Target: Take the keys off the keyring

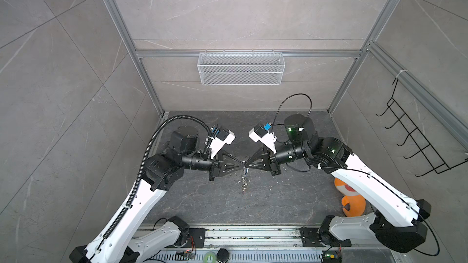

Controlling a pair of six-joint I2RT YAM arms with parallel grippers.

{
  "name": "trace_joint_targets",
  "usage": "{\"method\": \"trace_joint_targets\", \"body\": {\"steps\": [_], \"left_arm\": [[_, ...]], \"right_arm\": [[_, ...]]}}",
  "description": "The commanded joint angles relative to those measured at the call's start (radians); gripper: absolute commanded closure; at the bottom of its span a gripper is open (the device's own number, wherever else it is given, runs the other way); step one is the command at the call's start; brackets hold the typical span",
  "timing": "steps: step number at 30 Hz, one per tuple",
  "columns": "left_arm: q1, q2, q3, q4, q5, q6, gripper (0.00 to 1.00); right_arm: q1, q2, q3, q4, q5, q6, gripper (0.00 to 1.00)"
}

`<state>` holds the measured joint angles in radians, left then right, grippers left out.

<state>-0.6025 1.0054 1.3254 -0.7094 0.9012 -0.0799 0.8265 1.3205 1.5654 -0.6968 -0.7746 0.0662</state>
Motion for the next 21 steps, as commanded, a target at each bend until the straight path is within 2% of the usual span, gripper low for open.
{"method": "trace_joint_targets", "body": {"steps": [1,7,10,12,13,16,17,21], "left_arm": [[-0.003,-0.004,0.014,0.049,0.04,-0.005,0.9],[-0.002,-0.02,-0.035,0.148,0.043,-0.044,0.93],[-0.003,-0.034,-0.073,0.223,0.049,-0.072,1.0],[-0.003,-0.056,-0.103,0.279,0.044,-0.089,1.0],[-0.002,-0.072,-0.125,0.309,0.036,-0.097,1.0],[-0.002,-0.13,-0.193,0.405,-0.005,-0.116,1.0],[-0.003,-0.148,-0.214,0.439,-0.01,-0.127,1.0],[-0.002,-0.209,-0.273,0.542,-0.038,-0.154,1.0]], "right_arm": [[0.008,0.011,0.032,0.008,0.008,-0.014,1.0],[0.018,0.016,0.031,0.023,0.028,-0.006,1.0],[0.023,0.016,0.027,0.035,0.037,0.001,1.0],[0.026,0.009,0.02,0.048,0.044,0.003,1.0],[0.028,0.002,0.008,0.066,0.058,0.006,0.97],[0.028,-0.064,-0.074,0.175,0.1,0.018,0.7],[0.027,-0.092,-0.106,0.219,0.113,0.023,0.65],[0.027,-0.177,-0.218,0.353,0.168,0.024,0.59]]}}
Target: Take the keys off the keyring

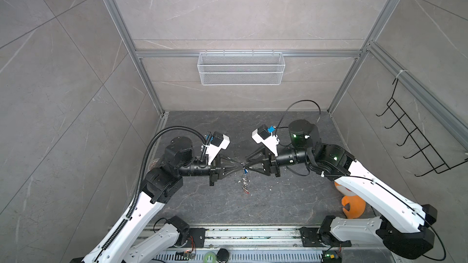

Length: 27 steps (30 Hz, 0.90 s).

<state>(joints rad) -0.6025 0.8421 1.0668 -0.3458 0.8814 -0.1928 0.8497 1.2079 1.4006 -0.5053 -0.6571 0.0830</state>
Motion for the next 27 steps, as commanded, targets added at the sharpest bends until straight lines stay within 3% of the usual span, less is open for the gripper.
{"method": "trace_joint_targets", "body": {"steps": [1,8,18,27], "left_arm": [[-0.002,-0.056,-0.028,0.203,-0.025,-0.048,1.0],[-0.002,-0.092,-0.081,0.307,-0.018,-0.085,1.0],[-0.003,-0.099,-0.12,0.418,-0.02,-0.134,1.0],[-0.002,-0.101,-0.136,0.48,-0.033,-0.157,1.0]], "right_arm": [[0.004,-0.077,-0.074,0.189,0.053,0.011,0.58],[0.005,-0.108,-0.155,0.32,0.012,0.035,0.57],[0.015,-0.09,-0.171,0.368,-0.044,0.057,0.67],[0.028,-0.085,-0.178,0.358,-0.03,0.045,0.65]]}}
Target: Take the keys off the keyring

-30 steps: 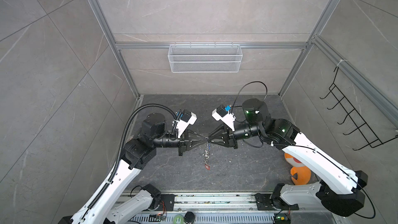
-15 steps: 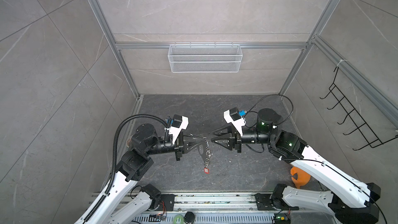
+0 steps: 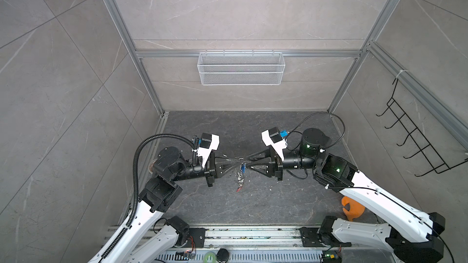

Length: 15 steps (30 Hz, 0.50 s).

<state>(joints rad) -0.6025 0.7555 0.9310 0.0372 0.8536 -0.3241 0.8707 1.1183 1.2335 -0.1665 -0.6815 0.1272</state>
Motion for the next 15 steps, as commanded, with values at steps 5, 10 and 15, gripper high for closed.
{"method": "trace_joint_targets", "body": {"steps": [5,10,15], "left_arm": [[-0.003,-0.011,-0.004,0.122,0.002,-0.036,1.0],[-0.002,-0.01,-0.009,0.137,-0.005,-0.045,1.0],[-0.002,-0.007,-0.018,0.178,-0.011,-0.063,1.0]], "right_arm": [[0.013,0.011,-0.01,0.018,0.002,-0.004,0.69],[0.019,0.011,-0.006,0.009,0.006,-0.015,0.87],[0.028,0.013,-0.002,-0.011,0.017,-0.029,0.99]]}}
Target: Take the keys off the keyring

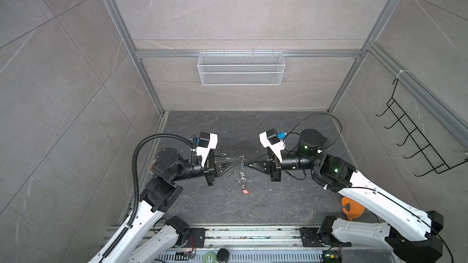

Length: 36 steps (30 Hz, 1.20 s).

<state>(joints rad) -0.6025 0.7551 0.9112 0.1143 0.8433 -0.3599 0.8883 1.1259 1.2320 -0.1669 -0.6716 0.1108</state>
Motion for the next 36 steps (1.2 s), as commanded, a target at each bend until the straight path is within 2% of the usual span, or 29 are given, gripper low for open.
{"method": "trace_joint_targets", "body": {"steps": [1,16,21,24,30,36], "left_arm": [[-0.003,-0.002,0.0,0.108,0.0,-0.031,1.0],[-0.003,-0.01,0.007,0.079,0.034,-0.013,1.0],[-0.002,-0.017,0.016,0.035,0.039,0.008,1.0],[-0.002,-0.015,0.018,0.037,0.049,0.002,1.0],[-0.002,-0.025,0.0,0.078,0.054,-0.022,1.0],[-0.002,-0.034,-0.008,0.094,0.065,-0.029,1.0]], "right_arm": [[0.012,0.006,0.003,-0.017,0.01,-0.018,1.0],[0.037,0.023,0.035,-0.133,0.062,-0.051,0.99],[0.038,-0.02,0.069,-0.16,0.079,-0.073,0.65],[0.038,-0.037,0.074,-0.117,0.067,-0.067,0.59],[0.038,-0.013,0.065,-0.021,0.1,-0.025,0.57],[0.037,0.031,0.054,0.033,0.058,0.023,0.64]]}}
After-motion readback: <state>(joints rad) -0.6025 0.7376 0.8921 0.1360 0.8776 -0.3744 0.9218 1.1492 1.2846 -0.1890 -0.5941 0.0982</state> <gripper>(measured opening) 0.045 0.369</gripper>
